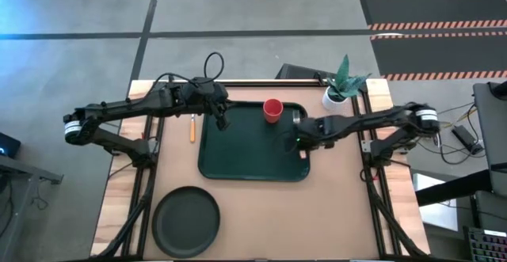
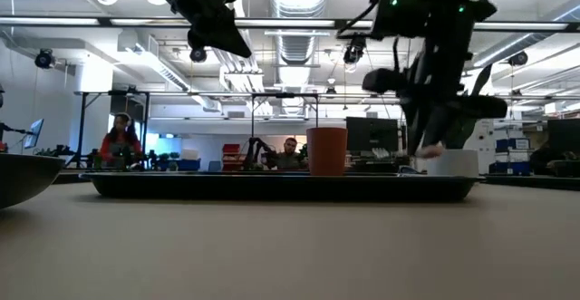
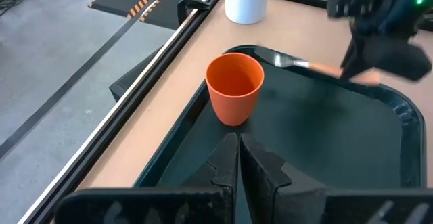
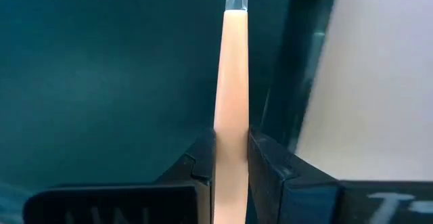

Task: Pick and place plate/cup/fork/spoon on tray
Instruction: Put the orange fork on the black tray

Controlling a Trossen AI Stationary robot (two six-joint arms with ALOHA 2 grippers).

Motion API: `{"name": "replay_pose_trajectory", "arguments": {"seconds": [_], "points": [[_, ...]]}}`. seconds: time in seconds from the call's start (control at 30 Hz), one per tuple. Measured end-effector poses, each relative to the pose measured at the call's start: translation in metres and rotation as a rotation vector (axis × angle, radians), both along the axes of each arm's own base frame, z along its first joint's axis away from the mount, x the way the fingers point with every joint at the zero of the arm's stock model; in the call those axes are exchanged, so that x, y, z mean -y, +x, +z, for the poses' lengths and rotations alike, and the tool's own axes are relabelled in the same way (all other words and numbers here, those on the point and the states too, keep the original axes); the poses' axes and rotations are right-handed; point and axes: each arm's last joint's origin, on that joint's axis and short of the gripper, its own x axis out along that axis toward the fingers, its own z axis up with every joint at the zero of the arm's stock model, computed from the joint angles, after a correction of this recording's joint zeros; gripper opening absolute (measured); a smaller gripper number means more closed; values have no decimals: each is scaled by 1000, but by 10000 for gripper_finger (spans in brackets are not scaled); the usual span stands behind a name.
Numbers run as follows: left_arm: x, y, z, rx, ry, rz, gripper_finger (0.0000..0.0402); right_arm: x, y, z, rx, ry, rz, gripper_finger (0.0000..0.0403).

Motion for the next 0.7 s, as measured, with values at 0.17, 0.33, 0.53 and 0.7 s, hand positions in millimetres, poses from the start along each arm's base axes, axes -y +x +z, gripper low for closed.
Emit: {"name": "replay_pose_trajectory", "arguments": {"seconds": [0.17, 0.33, 0.53, 0.7], "points": [[0, 0, 0, -8, 15, -11, 0, -5, 19, -29, -18, 61, 10, 40], [0, 0, 0, -10, 16, -12, 0, -5, 29, -48, -25, 89, 4, 40], [0, -1, -2, -35, 8, -12, 0, -4, 29, -43, -4, 78, -3, 41], [1, -2, -3, -49, 3, -12, 0, -3, 24, -26, 53, 18, 1, 105]]}}
